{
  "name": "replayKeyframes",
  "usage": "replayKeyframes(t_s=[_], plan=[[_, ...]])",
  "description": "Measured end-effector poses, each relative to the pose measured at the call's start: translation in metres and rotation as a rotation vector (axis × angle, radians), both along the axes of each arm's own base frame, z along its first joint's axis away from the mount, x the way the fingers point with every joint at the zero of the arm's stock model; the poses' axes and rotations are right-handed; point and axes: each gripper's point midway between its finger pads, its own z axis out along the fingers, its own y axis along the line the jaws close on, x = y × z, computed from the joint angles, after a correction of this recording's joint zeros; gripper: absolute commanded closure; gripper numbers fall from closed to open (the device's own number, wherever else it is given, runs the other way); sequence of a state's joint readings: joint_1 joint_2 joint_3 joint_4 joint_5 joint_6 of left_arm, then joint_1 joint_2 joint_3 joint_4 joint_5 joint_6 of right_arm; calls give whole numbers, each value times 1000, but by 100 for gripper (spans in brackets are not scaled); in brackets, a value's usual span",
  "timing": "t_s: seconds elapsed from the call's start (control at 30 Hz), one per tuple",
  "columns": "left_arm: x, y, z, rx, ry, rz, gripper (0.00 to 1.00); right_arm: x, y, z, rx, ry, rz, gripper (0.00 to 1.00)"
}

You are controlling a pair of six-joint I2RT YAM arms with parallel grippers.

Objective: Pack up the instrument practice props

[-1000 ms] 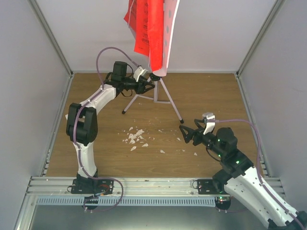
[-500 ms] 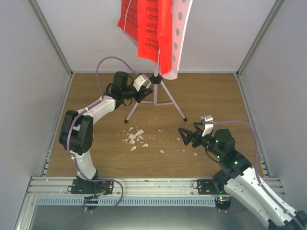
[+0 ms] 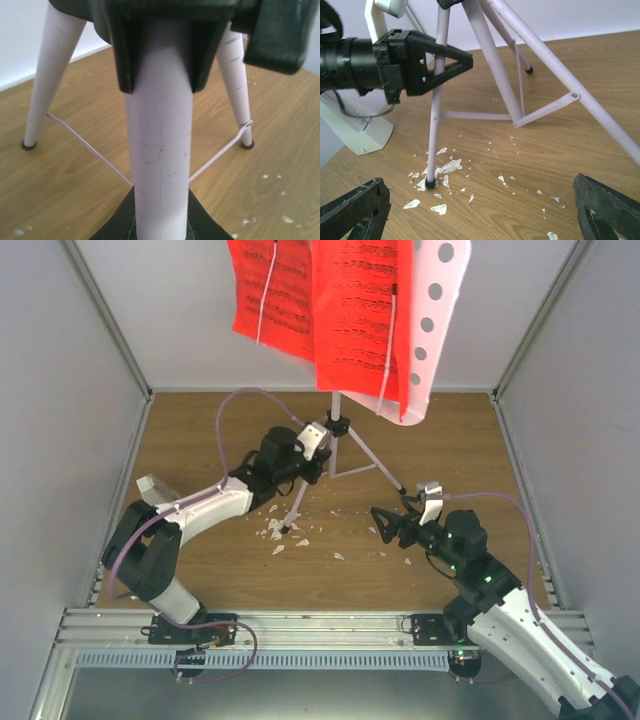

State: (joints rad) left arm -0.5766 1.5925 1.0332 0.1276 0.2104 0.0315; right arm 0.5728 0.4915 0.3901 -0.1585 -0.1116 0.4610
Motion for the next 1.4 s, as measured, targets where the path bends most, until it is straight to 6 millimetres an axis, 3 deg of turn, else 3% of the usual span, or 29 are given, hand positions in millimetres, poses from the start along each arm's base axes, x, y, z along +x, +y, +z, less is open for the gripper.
replayKeyframes(t_s=[0.2, 0.37, 0.5, 0.6, 0.77, 0.8, 0.9, 1.03, 1.13, 1.4], plan=[[-28, -26, -2, -47, 67, 184, 100, 5, -2, -6, -18, 15, -23, 0], [-43, -36, -3, -82, 115, 318, 98, 9, -7, -10, -29, 28, -62, 0], [-54, -41, -3, -101, 146, 389, 92, 11, -10, -12, -25, 40, -88, 0], [-56, -46, -4, -100, 163, 419, 80, 11, -11, -12, -20, 45, -95, 0], [-62, -44, -11, -137, 228, 464, 33, 12, -14, -17, -24, 67, -119, 0], [-64, -41, -15, -137, 238, 470, 25, 12, -16, -20, -31, 77, -129, 0], [-73, -27, -14, -136, 236, 471, 15, 13, -23, -27, -61, 112, -165, 0], [-84, -5, 17, -176, 181, 455, 4, 17, -28, -23, -81, 145, -204, 0], [-86, 18, 42, -221, 148, 432, 2, 22, -25, -14, -82, 171, -211, 2], [-69, 119, 53, -156, 176, 456, 1, 46, 2, 18, -76, 260, -188, 4]])
